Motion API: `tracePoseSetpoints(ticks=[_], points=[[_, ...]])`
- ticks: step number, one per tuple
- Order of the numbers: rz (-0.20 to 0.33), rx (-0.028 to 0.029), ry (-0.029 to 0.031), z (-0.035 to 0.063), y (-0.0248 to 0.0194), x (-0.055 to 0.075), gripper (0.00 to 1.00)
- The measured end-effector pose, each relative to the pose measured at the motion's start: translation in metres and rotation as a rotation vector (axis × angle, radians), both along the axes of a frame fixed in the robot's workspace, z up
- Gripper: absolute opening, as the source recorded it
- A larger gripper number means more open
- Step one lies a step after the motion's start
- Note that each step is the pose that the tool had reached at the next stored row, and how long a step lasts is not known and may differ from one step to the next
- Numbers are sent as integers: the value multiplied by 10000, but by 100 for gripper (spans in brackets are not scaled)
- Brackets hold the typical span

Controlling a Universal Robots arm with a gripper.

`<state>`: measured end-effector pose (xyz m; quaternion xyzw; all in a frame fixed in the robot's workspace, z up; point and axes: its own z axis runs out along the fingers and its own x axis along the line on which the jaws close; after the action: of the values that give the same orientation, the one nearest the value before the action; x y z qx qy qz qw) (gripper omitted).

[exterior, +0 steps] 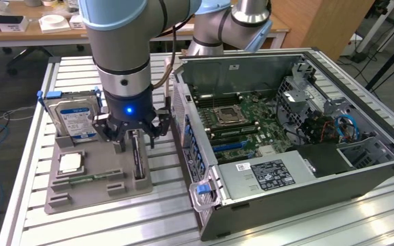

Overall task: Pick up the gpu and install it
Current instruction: 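Pick up the gpu and move the gpu toward the slot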

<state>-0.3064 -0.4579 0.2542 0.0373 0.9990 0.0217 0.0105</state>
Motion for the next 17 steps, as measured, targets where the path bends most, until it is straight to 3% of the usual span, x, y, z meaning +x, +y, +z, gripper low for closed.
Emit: tracePoseSetpoints(ticks=[7,17], points=[[-2,-12,-1,-78,47,-43,65],[-1,-18,-1,-145,60,-54,65]])
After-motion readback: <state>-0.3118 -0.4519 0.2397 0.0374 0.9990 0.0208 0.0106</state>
